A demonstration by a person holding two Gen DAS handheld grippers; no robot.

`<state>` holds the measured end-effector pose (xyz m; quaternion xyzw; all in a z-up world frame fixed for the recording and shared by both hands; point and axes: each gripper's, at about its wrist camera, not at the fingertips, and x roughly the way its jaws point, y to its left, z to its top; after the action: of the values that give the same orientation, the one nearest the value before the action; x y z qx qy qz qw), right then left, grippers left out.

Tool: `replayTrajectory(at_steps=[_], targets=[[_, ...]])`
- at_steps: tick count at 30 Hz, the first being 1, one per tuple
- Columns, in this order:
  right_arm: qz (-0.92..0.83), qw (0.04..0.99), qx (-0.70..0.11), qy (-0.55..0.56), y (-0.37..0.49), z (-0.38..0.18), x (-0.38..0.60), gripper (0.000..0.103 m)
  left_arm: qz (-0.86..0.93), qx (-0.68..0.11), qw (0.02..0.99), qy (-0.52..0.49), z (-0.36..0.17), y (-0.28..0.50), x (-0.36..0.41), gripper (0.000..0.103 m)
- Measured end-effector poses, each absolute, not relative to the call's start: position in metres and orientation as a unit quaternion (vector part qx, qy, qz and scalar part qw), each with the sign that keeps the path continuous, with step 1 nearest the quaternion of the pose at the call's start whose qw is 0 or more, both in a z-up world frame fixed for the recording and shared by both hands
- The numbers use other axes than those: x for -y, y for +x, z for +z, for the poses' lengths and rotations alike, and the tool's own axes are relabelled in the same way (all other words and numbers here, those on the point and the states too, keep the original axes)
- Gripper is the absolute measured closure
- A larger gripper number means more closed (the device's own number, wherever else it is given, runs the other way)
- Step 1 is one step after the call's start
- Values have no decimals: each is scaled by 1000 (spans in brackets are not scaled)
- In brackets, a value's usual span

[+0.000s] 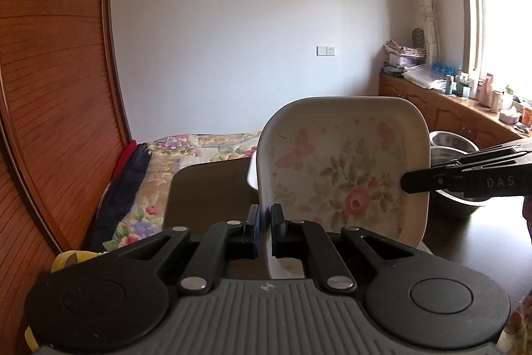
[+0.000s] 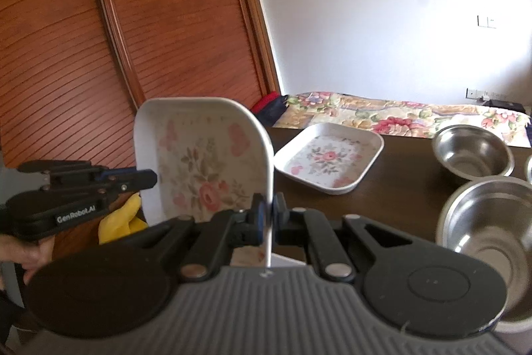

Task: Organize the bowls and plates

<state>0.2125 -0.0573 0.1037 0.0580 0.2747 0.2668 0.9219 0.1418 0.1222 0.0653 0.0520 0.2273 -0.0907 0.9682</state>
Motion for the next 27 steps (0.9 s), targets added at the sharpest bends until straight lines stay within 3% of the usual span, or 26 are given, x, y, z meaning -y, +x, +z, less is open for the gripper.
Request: replayTrajectory(at_steps=[27], targets=[[258, 915, -300, 85, 163, 64, 122, 96, -133, -268, 953, 42, 29, 113, -81, 68]])
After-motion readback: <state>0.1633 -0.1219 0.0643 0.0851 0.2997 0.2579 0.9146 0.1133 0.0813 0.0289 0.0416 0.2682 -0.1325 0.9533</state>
